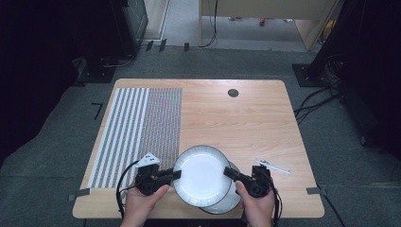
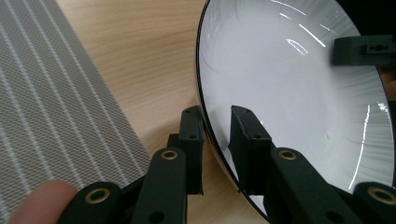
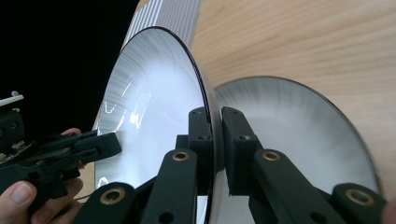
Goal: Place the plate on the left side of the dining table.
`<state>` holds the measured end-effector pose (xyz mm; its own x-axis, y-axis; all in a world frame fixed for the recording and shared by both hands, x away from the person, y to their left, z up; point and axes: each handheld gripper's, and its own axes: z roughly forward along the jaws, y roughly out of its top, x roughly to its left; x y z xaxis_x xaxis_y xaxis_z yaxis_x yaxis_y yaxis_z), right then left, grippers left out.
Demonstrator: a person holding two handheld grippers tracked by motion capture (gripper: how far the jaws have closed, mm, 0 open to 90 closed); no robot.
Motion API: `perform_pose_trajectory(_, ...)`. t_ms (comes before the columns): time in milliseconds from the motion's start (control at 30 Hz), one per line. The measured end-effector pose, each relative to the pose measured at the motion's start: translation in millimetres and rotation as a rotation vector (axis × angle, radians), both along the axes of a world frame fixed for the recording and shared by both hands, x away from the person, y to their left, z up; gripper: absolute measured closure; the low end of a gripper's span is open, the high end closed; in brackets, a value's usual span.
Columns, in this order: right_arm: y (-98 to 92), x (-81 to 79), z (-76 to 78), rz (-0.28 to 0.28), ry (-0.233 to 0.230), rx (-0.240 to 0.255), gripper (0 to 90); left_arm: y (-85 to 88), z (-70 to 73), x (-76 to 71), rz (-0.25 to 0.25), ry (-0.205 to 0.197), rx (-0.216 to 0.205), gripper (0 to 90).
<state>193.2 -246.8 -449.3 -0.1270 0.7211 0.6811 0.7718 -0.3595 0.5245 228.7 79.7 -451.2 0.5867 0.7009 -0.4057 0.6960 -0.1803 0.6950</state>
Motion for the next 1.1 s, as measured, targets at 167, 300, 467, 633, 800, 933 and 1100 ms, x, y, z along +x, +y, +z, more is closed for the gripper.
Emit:
perform_pose_trajectory(167, 19.1, 15.3, 11.3, 0.026, -0.023, -0.014, 83.3, 16.9, 10.1, 5.9, 0.039, -0.021, 0.015, 75.2)
perform_pose_trajectory(300, 35.4, 28.3, 18.8, 0.05, -0.029, -0.016, 83.4, 30.8, 19.3, 12.1, 0.066, -0.037, 0.044, 74.7)
perform_pose_trajectory(467, 56.1, 49.1, 26.9, 0.08, -0.023, -0.004, 83.3, 53.8, 29.0, 21.5, 0.102, -0.04, 0.037, 74.7)
perform_pose_trajectory(633, 81.8, 71.4, 34.4, 0.11, -0.009, -0.002, 83.2, 82.7, 30.4, 36.2, 0.141, -0.009, -0.003, 75.5)
perform_pose_trajectory(800, 110.4, 94.9, 34.4, 0.124, 0.012, -0.006, 83.2, 107.6, 30.9, 51.9, 0.185, 0.013, 0.011, 75.8)
perform_pose_trajectory(933, 132.0, 112.8, 32.6, 0.137, 0.03, 0.0, 83.2, 126.9, 30.8, 67.9, 0.221, 0.038, 0.014, 76.0)
perform_pose_trajectory(1100, 155.3, 134.3, 30.1, 0.142, 0.046, -0.018, 83.2, 148.2, 20.3, 91.6, 0.266, 0.104, -0.031, 77.7)
